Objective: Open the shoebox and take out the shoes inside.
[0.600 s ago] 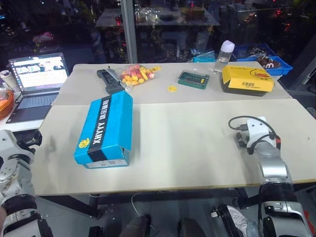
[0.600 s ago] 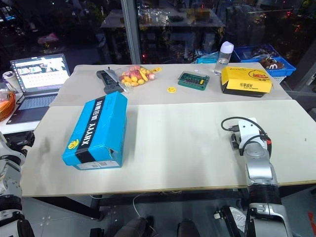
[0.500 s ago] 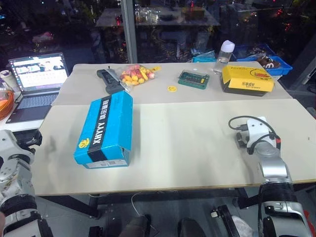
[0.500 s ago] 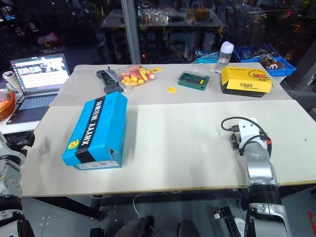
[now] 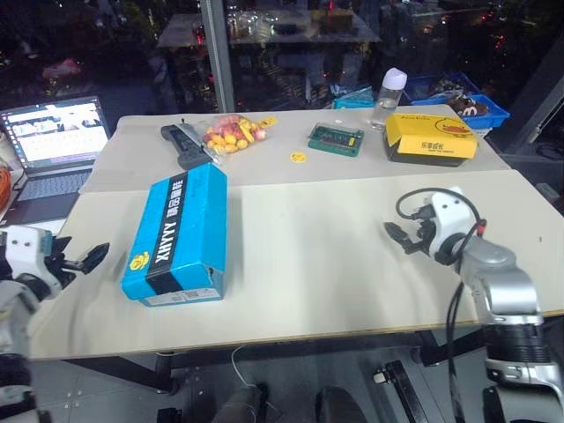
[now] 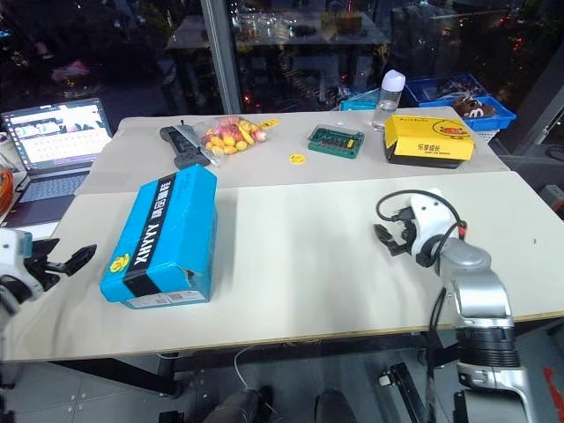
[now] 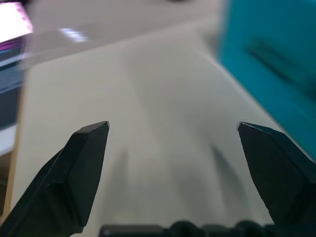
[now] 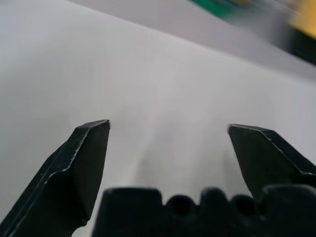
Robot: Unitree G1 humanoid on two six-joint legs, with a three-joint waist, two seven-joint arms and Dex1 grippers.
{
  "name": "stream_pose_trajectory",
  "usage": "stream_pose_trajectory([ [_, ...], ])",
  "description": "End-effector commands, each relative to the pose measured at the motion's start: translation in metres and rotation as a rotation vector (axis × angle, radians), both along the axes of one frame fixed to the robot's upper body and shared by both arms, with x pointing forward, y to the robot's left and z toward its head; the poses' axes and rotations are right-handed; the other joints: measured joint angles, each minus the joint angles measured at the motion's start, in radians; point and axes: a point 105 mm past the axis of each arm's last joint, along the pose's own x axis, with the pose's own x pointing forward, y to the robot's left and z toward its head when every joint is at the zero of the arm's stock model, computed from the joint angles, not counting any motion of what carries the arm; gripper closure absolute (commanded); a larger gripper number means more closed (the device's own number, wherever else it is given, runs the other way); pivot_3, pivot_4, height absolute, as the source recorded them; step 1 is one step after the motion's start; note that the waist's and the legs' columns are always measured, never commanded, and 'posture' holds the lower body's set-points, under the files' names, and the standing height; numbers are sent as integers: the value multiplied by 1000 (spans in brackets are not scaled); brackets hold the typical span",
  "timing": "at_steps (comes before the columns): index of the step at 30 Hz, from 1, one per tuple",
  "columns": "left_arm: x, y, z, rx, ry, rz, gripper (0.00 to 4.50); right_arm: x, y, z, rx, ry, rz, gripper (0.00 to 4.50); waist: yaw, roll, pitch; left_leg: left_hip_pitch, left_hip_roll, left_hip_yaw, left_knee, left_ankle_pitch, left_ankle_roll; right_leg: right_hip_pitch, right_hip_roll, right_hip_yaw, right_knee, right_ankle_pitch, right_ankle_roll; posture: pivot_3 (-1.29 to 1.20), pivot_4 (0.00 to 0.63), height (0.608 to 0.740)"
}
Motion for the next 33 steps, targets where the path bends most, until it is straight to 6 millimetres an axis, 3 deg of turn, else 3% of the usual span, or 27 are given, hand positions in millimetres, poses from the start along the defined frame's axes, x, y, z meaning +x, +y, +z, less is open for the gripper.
stream_pose_trajectory([
  [1,-7,-6,13,18,45,-124,701,-24,53,1,-22,18,298,1333,1,0,0,1,1,0,0,0,0,1,0,-1,-1,0,0,0,150,738],
  [6,-4,-13,13,59,92,-195,2447,-13,91,-7,-84,2,391,3074,12,0,0,1,2,0,0,-1,-1,0,-1,-2,-2,0,0,0,150,738],
  [10,3,-21,13,65,82,-214,4030,-2,104,-13,-121,-15,410,4486,21,0,0,0,2,0,0,-1,-1,0,0,-4,-2,1,-1,0,150,738],
  [12,6,-24,11,71,76,-218,4492,5,107,-19,-150,-16,398,4500,21,0,0,0,2,0,0,-1,-1,-1,0,-4,-2,2,-3,0,150,738],
  [16,14,-32,0,95,79,-211,4492,25,116,-32,-214,-15,342,4500,18,0,0,0,1,1,0,-2,0,-2,0,-5,-1,2,-3,0,150,738],
  [22,34,-73,-20,120,80,-310,4492,50,163,-32,-168,-43,293,4500,8,0,0,0,2,1,0,-1,-1,-4,3,-5,3,3,-5,0,150,738],
  [30,52,-105,-17,149,66,-432,4492,44,202,-35,-140,-44,378,4500,18,0,0,0,2,1,1,0,-2,-8,4,-7,7,5,-8,0,150,738],
  [33,61,-121,-14,158,53,-492,4492,38,206,-39,-144,-36,406,4500,16,0,0,0,2,1,1,0,-2,-8,4,-8,7,5,-8,0,150,738],
])
